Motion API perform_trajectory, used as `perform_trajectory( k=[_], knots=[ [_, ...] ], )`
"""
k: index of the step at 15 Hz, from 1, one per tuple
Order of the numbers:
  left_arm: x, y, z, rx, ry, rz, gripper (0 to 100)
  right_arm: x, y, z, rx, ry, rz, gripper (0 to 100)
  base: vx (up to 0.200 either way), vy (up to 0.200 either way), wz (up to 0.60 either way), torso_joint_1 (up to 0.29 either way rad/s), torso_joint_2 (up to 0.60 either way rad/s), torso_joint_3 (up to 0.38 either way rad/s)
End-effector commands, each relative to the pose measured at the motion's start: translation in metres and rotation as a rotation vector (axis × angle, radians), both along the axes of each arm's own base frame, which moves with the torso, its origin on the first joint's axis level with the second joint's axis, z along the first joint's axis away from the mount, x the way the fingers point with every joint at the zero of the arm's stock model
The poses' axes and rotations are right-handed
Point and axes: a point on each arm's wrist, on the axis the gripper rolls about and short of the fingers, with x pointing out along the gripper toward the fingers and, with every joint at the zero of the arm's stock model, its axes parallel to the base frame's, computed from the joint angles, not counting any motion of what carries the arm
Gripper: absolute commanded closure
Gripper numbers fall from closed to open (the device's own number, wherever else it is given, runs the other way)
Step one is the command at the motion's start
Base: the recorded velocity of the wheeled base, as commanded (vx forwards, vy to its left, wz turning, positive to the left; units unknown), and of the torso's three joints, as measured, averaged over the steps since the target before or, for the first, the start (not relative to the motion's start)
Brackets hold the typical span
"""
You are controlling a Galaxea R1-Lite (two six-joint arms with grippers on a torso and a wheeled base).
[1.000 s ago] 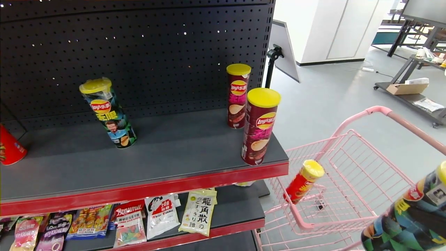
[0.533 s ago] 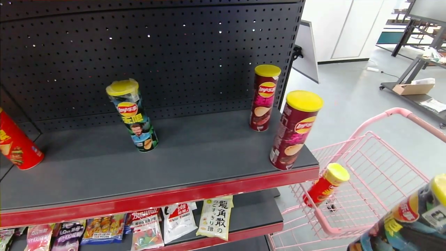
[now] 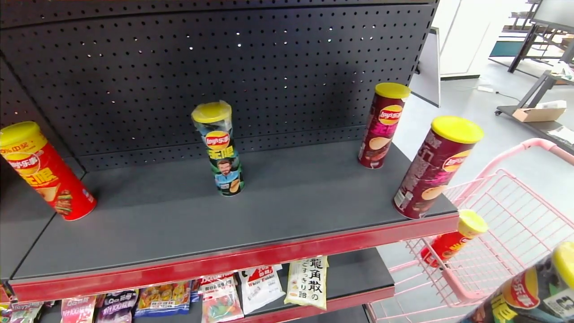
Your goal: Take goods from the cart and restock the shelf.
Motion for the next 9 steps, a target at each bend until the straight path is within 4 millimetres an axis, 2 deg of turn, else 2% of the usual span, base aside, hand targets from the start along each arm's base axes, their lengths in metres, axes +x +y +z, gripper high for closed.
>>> perform_trajectory(
  k=[1,9],
  knots=[
    [0.0001,0.0000,0.0000,0.000,0.001,0.000,0,-0.0065,-0.0035,-0.0052,0.000,-0.015,-0.023,100,0.000,0.200,0.00,0.007,0.00,0.002],
    [0.0001,0.0000,0.0000,0.001,0.001,0.000,0,-0.0061,-0.0047,-0.0030,-0.015,-0.034,-0.077,100,0.000,0.000,0.00,0.000,0.00,0.000]
  ],
)
